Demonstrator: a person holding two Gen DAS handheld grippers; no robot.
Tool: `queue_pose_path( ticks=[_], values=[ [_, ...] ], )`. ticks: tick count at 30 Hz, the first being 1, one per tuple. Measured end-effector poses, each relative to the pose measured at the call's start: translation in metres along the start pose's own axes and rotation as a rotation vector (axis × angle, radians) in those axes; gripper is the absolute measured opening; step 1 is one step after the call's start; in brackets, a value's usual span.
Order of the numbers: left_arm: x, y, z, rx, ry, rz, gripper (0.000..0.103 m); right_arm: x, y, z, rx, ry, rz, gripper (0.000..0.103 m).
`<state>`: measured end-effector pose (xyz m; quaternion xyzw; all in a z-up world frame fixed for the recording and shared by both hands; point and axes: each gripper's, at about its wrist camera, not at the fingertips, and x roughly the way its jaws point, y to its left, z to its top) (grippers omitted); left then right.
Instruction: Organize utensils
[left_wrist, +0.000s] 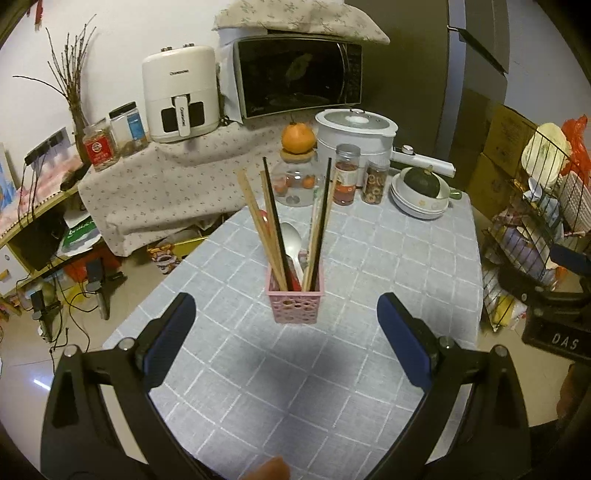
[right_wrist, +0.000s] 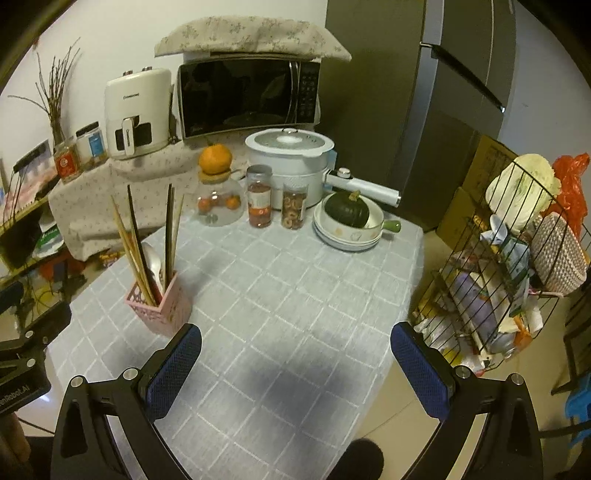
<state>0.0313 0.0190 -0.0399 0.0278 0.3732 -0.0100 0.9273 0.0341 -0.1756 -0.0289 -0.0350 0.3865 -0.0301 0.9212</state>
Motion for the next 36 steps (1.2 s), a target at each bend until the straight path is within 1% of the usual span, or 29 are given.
queue_pose_path(
  ticks=[13, 33, 36],
  values=[
    [0.0008, -0.001, -0.0026, -0.002, 0.023, -0.021, 0.098, 0.0056, 0.0036, -0.0038, 0.003, 0.022, 0.014, 0.103],
    [0.0003, -0.0009, -0.0022, -0.003, 0.024, -0.023, 0.099, 0.0073, 0.0067, -0.0045, 0.004, 0.029, 0.03, 0.103],
    [0.001, -0.0012, -0.0026, -0.002, 0.023, -0.015, 0.099, 0.0073, 0.0068, -0.0046, 0.003, 0.027, 0.03, 0.103]
  ],
)
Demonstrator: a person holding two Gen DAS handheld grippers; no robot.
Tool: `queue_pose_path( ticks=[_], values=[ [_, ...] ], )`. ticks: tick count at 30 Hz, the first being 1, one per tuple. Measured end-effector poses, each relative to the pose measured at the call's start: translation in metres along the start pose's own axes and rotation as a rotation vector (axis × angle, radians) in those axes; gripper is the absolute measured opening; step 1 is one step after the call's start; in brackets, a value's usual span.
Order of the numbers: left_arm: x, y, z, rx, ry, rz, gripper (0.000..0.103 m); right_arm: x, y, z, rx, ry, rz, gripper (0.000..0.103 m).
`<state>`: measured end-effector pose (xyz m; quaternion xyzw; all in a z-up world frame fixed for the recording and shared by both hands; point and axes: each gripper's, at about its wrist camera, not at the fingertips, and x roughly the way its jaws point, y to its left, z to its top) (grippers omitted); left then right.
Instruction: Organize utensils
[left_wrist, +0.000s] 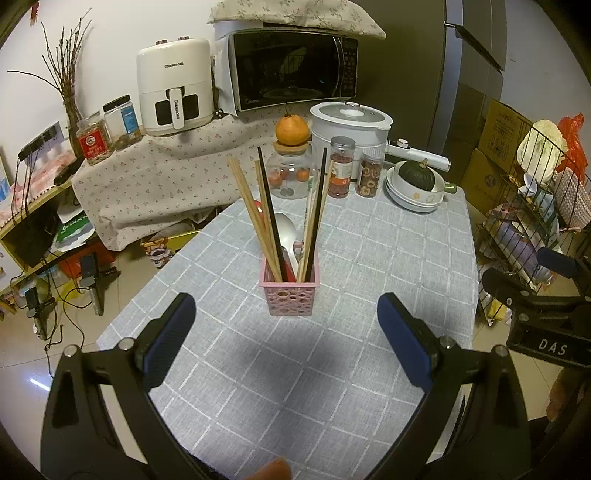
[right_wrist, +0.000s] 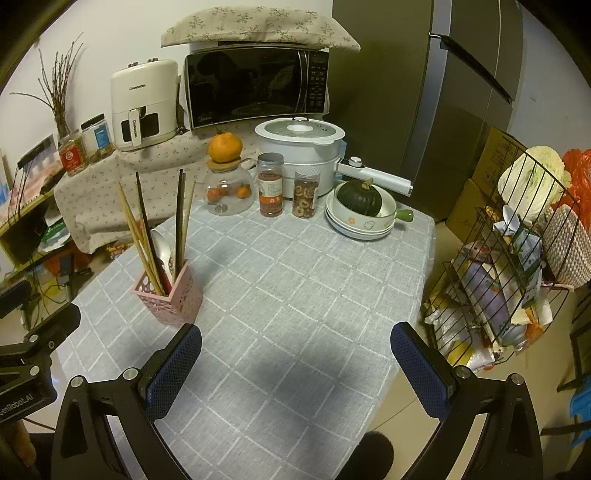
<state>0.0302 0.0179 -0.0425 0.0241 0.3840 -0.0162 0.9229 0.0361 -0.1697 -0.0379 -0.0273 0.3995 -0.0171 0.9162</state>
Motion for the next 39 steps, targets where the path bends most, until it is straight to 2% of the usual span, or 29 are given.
queue_pose_path(
  ticks=[39],
  values=[
    [0.0087, 0.0004, -0.0039, -0.013, 0.047, -0.007, 0.099, 0.0062, 0.006, -0.0052, 0.003, 0.023, 0.004, 0.103]
  ],
)
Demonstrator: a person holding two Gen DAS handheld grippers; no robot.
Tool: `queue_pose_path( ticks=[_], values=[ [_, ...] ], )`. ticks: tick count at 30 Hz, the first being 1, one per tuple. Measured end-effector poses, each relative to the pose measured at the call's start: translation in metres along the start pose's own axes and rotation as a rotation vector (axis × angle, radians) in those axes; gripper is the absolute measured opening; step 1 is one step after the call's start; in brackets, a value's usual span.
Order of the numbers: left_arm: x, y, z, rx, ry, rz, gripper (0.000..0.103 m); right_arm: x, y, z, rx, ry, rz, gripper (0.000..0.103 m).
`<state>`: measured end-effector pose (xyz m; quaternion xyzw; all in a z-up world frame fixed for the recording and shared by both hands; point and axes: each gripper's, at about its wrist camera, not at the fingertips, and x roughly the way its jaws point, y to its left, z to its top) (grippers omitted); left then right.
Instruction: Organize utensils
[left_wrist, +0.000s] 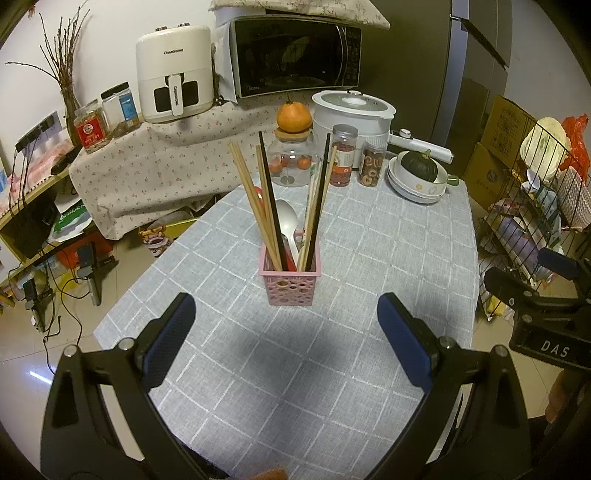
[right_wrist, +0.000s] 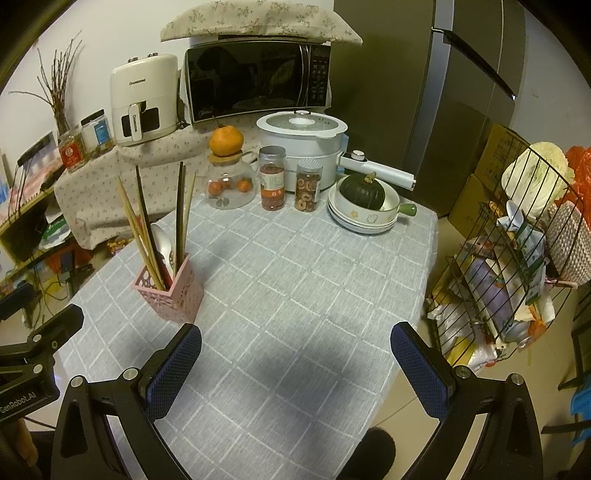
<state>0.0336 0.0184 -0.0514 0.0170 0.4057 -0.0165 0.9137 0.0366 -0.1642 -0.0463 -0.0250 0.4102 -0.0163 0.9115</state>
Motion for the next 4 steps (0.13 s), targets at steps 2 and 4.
queue_pose_path(
  ticks=[2, 4],
  values=[
    [0.0031, -0.0003, -0.0013, -0.001, 0.013, 0.001, 0.099, 0.0021, 0.0007, -0.0015, -0.003, 0.007, -0.002, 0.103],
    [0.0055, 0.0003, -0.0028, -0.007, 0.026, -0.009, 0.099, 0.004, 0.0011, -0.0028, -0.005, 0.015, -0.002, 0.103]
  ],
)
